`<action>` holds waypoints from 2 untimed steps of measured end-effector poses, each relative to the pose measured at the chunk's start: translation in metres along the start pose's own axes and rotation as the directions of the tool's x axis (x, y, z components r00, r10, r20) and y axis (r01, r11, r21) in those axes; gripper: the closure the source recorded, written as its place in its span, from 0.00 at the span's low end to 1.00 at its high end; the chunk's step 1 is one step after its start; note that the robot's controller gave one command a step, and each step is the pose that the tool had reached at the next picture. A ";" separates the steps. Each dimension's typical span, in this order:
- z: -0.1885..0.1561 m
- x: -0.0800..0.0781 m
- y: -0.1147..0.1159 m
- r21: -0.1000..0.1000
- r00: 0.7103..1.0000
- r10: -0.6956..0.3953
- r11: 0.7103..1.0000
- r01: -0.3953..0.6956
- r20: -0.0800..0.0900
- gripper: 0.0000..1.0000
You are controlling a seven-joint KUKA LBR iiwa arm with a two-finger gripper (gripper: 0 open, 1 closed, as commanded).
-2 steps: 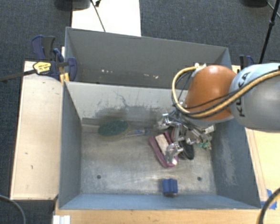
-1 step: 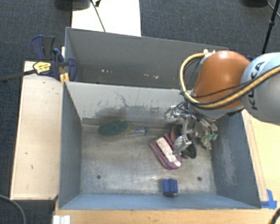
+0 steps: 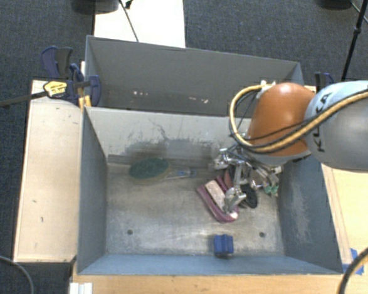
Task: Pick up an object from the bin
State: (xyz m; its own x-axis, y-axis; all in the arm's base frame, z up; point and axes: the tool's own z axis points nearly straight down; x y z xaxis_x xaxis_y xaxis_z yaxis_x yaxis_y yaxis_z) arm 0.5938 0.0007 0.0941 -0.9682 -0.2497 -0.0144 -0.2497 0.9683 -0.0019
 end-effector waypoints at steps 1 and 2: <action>-0.048 0.031 -0.052 0.003 0.977 0.215 0.977 -0.215 -0.007 0.00; 0.016 0.025 -0.082 -0.010 1.000 0.027 1.000 -0.027 -0.003 0.00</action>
Offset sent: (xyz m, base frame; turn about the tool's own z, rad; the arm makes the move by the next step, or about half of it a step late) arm -0.0197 -0.0566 0.0460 0.2155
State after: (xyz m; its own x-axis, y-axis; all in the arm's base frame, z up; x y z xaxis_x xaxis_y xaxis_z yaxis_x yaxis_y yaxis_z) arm 0.5907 -0.0853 0.0778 -0.9746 -0.2239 -0.0111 -0.2240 0.9746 0.0080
